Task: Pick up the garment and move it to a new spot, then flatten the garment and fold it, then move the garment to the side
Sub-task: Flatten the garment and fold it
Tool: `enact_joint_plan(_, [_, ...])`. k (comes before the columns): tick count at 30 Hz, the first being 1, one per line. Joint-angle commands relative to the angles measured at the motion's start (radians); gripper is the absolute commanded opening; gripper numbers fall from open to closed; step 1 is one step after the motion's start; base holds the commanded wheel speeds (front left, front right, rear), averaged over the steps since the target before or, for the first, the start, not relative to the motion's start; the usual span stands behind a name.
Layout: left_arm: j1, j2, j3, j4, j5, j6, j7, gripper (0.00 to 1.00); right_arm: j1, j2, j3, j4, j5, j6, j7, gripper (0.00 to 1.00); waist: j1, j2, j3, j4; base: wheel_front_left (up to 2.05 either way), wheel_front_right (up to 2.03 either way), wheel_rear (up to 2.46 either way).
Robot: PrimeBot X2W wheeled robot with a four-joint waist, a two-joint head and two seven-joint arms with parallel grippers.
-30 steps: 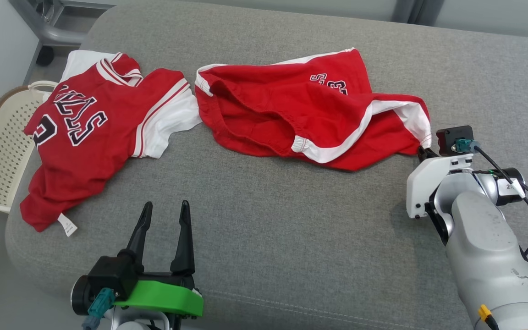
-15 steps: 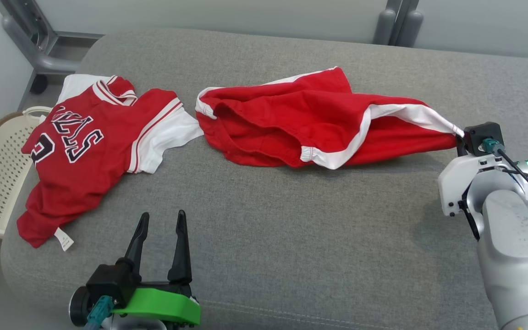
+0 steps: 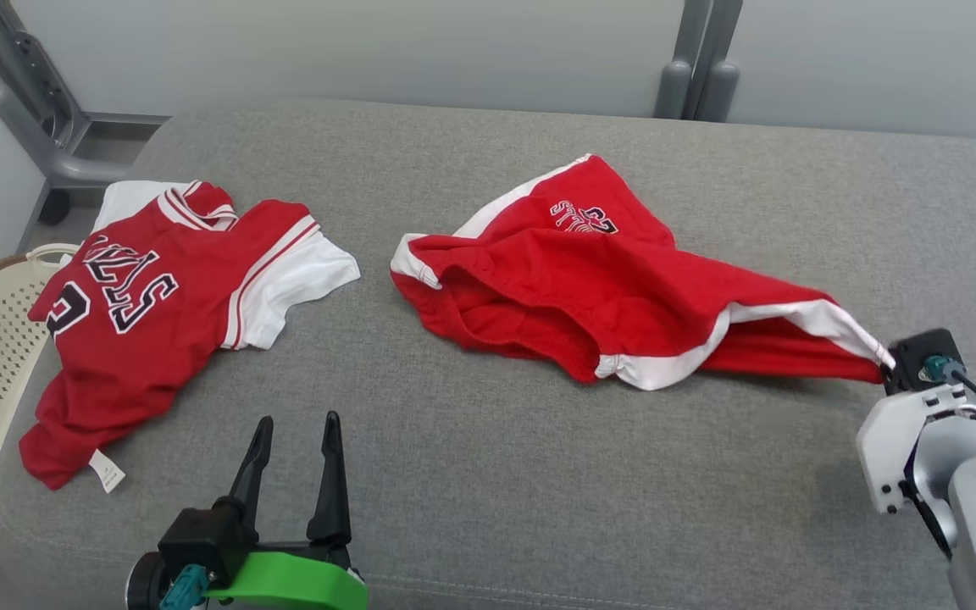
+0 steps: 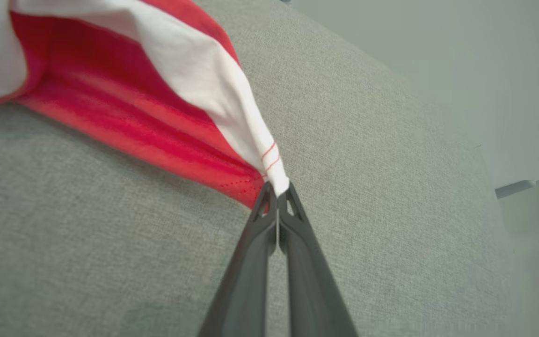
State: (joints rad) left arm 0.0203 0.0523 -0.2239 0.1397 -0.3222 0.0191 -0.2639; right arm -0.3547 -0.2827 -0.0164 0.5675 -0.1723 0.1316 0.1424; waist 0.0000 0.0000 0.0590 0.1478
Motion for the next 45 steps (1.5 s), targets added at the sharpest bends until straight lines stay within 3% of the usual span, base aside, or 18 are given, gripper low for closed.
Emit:
enact_joint_plan(1, [0.011,0.007,0.003,0.003,-0.004,0.001,0.0,1.0,0.032,-0.006,0.004,-0.02,0.023,-0.002,0.015,0.0,0.0,0.0,-0.005,-0.005,0.0,0.0,0.0])
enact_joint_plan(2, [0.01,0.01,0.002,0.004,-0.002,0.0,0.0,1.0,0.051,-0.011,0.008,-0.039,0.036,-0.002,0.028,0.0,0.0,0.0,-0.005,-0.008,0.0,0.0,0.0])
enact_joint_plan(3, [0.008,0.012,0.001,0.004,0.0,-0.001,0.0,1.0,0.066,-0.015,0.009,-0.056,0.048,-0.002,0.037,0.25,0.0,0.0,-0.005,-0.01,0.0,0.0,0.0])
enact_joint_plan(4, [0.006,0.016,-0.003,0.005,0.004,-0.002,0.002,1.0,0.083,-0.01,0.008,-0.066,0.07,-0.002,0.049,1.0,0.0,0.0,-0.005,-0.013,0.0,0.0,0.0])
enact_joint_plan(11, [-0.011,0.034,-0.024,0.006,0.026,0.006,0.023,1.0,0.172,0.064,-0.041,-0.134,0.2,-0.002,0.066,1.0,0.0,0.0,-0.012,-0.028,0.0,0.0,0.0])
enact_joint_plan(17, [-0.001,0.033,-0.005,0.016,0.005,0.029,0.031,1.0,0.22,0.185,-0.184,-0.201,0.396,-0.002,-0.012,1.0,0.0,0.0,-0.031,-0.044,0.0,0.0,0.0])
enact_joint_plan(22, [0.004,0.023,0.028,0.018,-0.033,0.062,0.029,1.0,0.248,0.229,-0.272,-0.241,0.509,-0.001,-0.108,1.0,0.0,0.0,-0.059,-0.062,0.0,0.0,0.0])
enact_joint_plan(27, [0.022,0.015,0.058,0.015,-0.077,0.083,0.02,1.0,0.264,0.231,-0.206,-0.237,0.704,-0.001,-0.24,1.0,0.0,0.0,-0.087,-0.086,0.0,0.0,0.0])
enact_joint_plan(32, [0.033,0.014,0.081,0.021,-0.099,0.099,0.016,1.0,0.274,0.231,-0.099,-0.255,0.785,-0.001,-0.339,1.0,0.0,0.0,-0.108,-0.105,0.0,0.0,0.0])
enact_joint_plan(38, [0.051,0.02,0.093,0.025,-0.11,0.107,0.018,1.0,0.292,0.231,-0.006,-0.304,0.781,-0.001,-0.384,1.0,0.0,0.0,-0.128,-0.115,0.0,0.0,0.0])
enact_joint_plan(45, [0.085,0.069,0.086,0.02,-0.07,0.112,0.019,1.0,0.34,0.231,0.061,-0.354,0.646,-0.001,-0.403,1.0,0.0,0.0,-0.156,-0.125,0.0,0.0,0.0])
